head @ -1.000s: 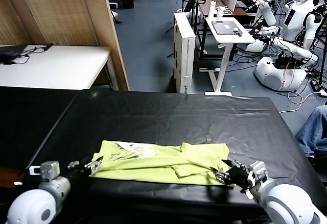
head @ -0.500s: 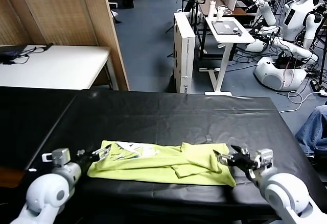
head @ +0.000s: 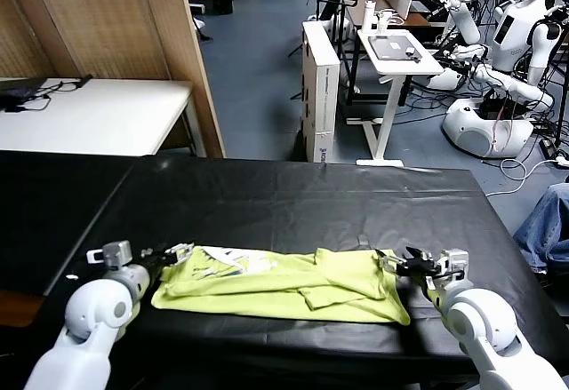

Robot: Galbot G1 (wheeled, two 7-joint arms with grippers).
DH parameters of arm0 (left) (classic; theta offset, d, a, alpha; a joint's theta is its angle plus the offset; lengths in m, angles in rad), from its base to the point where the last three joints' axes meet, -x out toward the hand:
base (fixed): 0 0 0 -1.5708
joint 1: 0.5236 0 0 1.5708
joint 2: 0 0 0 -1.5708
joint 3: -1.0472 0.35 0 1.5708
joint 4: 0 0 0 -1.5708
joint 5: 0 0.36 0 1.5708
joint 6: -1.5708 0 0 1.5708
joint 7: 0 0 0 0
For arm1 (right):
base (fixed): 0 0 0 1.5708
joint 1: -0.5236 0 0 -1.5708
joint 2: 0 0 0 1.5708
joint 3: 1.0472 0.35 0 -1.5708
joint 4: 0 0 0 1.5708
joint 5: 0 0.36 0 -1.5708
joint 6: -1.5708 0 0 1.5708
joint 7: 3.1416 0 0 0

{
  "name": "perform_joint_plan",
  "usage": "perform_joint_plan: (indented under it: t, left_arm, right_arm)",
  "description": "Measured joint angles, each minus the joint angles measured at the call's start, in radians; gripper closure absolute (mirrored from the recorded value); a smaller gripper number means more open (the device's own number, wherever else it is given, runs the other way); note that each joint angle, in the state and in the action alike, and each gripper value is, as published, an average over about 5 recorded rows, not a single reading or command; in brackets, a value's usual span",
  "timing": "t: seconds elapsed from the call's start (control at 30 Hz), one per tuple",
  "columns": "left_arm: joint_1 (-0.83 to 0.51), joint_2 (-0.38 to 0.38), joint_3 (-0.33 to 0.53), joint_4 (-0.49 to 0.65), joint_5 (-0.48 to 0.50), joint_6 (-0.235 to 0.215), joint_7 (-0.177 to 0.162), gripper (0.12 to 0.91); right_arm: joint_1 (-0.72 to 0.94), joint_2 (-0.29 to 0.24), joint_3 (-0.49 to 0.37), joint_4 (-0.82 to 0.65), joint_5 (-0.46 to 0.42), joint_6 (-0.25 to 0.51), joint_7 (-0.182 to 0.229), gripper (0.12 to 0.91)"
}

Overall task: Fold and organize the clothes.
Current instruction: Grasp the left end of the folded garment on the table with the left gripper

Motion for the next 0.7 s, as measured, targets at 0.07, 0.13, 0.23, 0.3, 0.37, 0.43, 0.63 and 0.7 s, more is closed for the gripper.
perform_joint_plan:
  t: [0.07, 0.13, 0.23, 0.3, 0.37, 0.43, 0.63, 0.7]
  left_arm:
    - [0.003, -0.001, 0.002, 0.001, 0.002, -0.005, 0.0, 0.123]
    - [0.007, -0.002, 0.003, 0.0, 0.003, -0.009, 0.0, 0.124]
    - [0.016, -0.002, 0.002, -0.007, 0.003, -0.01, 0.0, 0.141]
    - [0.023, -0.002, 0.002, -0.015, 0.002, -0.01, 0.0, 0.183]
    - [0.031, -0.002, 0.002, -0.024, 0.002, -0.009, -0.001, 0.274]
    - [0.037, -0.002, 0.002, -0.032, 0.001, -0.008, -0.002, 0.399]
    - [0.036, -0.002, 0.007, -0.041, 0.004, -0.007, -0.005, 0.753]
    - [0.033, -0.001, 0.007, -0.038, 0.007, -0.009, -0.007, 0.821]
  right_arm:
    - [0.004, 0.001, -0.005, -0.005, -0.002, 0.0, -0.001, 0.821]
    - [0.008, 0.001, -0.008, -0.01, -0.002, 0.0, -0.003, 0.869]
    - [0.014, 0.0, -0.01, -0.017, -0.002, 0.0, -0.005, 0.885]
    - [0.017, 0.0, -0.01, -0.023, -0.003, 0.002, -0.008, 0.885]
    - [0.018, 0.0, -0.01, -0.028, -0.006, 0.004, -0.012, 0.885]
    - [0.018, 0.001, -0.011, -0.031, -0.013, 0.008, -0.016, 0.885]
    - [0.011, 0.01, -0.015, -0.032, -0.043, 0.029, -0.035, 0.885]
    - [0.01, 0.014, -0.014, -0.033, -0.055, 0.042, -0.043, 0.857]
